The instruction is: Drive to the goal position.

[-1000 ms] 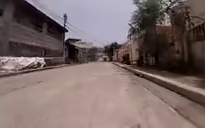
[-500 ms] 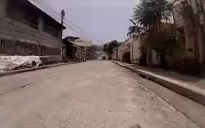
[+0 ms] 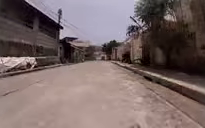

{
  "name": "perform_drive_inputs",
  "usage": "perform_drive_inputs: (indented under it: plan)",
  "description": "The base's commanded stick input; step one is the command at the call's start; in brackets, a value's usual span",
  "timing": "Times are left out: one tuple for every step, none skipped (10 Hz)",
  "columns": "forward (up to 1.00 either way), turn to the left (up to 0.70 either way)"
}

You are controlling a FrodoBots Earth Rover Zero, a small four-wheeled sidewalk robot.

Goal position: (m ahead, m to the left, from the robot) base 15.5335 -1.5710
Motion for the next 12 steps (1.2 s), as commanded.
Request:
perform_drive_inputs:
  plan:
    - [1.00,0.00]
    - [1.00,0.00]
    - [1.00,0.00]
    - [1.00,0.00]
    - [1.00,0.00]
    - [1.00,0.00]
    - [1.00,0.00]
    - [1.00,0.00]
    - [1.00,0.00]
    - [1.00,0.00]
    - [1.00,0.00]
    - [1.00,0.00]
